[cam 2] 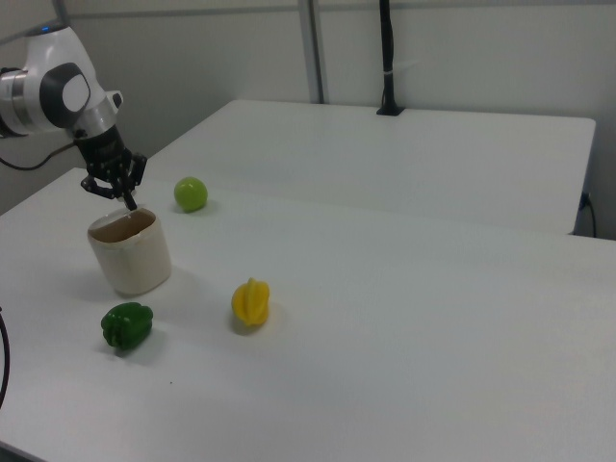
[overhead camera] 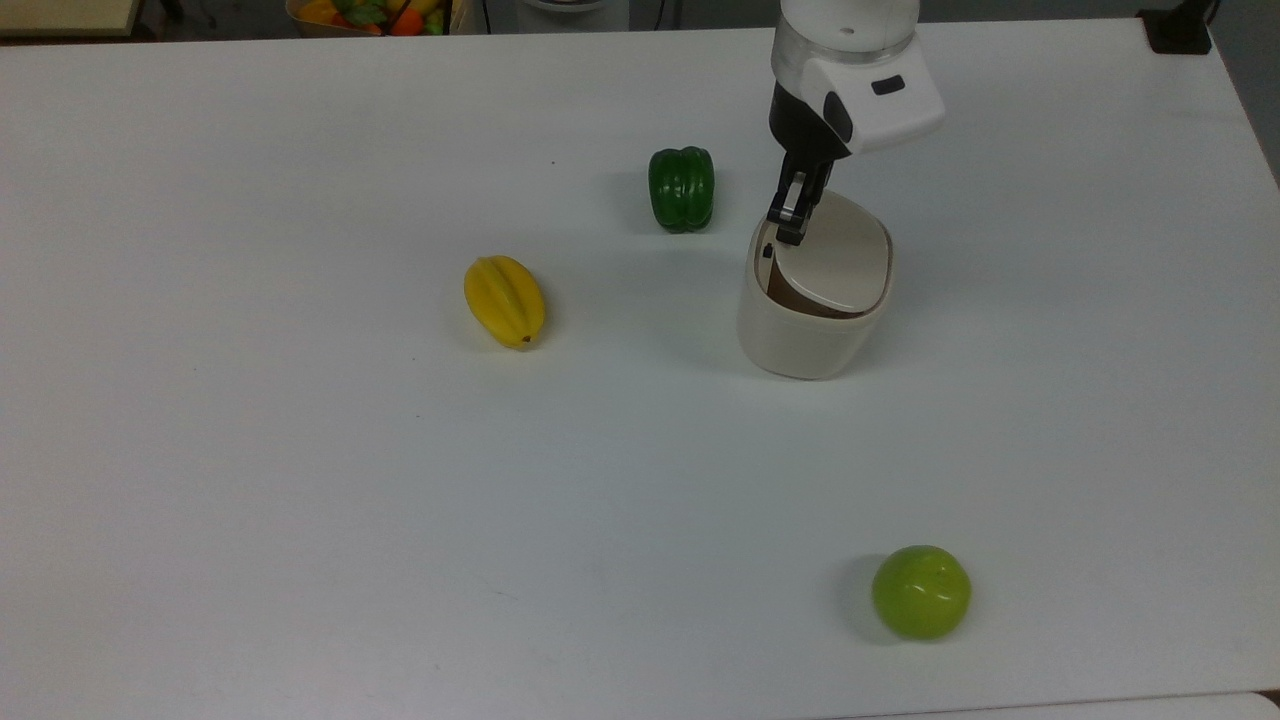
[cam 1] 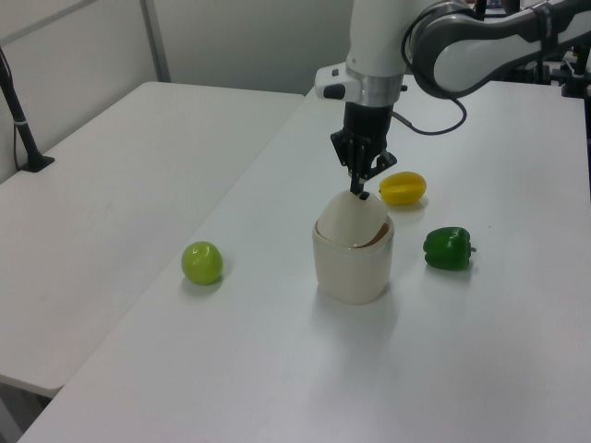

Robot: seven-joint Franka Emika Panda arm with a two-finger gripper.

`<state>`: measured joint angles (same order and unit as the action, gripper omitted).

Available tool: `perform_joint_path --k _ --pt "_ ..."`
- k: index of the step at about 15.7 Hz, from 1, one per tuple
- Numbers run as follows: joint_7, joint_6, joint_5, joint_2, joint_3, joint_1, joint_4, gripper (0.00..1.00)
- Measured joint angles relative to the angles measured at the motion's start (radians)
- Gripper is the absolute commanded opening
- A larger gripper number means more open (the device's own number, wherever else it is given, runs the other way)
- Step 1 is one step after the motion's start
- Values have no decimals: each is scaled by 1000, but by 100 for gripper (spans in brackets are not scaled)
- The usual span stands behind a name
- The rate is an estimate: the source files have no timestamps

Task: Close garbage bin
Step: 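Press the lid flat onto the bin rim with the gripper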

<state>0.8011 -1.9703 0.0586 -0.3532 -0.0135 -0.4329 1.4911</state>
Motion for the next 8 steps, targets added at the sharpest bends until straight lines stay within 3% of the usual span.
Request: perform_joint_path --k 8 --pt "16 0 0 -3 0 5 40 0"
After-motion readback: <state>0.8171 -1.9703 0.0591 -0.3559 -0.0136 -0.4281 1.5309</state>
